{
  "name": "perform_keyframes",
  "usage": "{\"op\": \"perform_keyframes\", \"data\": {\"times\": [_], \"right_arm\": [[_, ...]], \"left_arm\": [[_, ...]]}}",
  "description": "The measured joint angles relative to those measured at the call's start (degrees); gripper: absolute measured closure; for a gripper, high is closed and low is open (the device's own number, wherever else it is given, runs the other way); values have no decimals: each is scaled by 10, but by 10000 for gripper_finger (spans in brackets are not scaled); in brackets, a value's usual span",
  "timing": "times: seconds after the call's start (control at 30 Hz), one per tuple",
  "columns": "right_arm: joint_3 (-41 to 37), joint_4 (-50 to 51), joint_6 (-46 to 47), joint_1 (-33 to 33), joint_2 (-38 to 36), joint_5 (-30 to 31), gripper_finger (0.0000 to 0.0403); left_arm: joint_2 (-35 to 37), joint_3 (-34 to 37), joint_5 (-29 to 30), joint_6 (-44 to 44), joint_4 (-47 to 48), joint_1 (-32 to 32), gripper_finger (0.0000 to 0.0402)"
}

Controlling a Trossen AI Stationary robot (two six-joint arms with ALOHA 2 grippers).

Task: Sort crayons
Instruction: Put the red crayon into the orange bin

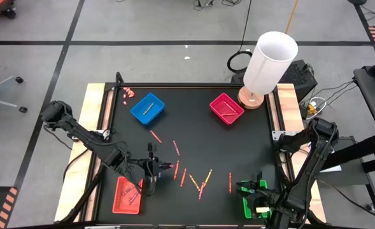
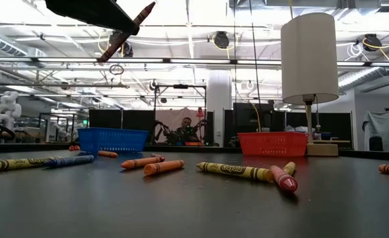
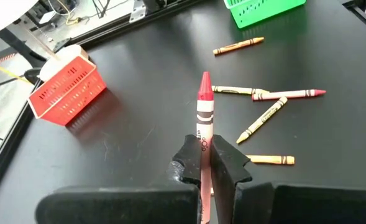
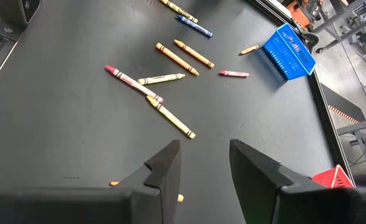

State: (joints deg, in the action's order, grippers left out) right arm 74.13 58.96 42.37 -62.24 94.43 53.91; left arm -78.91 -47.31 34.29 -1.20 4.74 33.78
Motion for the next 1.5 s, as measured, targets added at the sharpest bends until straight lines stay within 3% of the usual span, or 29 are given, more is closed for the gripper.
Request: {"op": "perform_keyframes", "data": {"times": [0.2,0.7,1.5], "right_arm": [[0,0,0,0,0,0,282],[0,0,0,0,0,0,282],[0,0,0,0,0,-1,282]], "left_arm": [[0,0,0,-4,0,0,393],[0,0,-2,-224,3,0,393],[0,0,-30,-388,2,0,393]]}}
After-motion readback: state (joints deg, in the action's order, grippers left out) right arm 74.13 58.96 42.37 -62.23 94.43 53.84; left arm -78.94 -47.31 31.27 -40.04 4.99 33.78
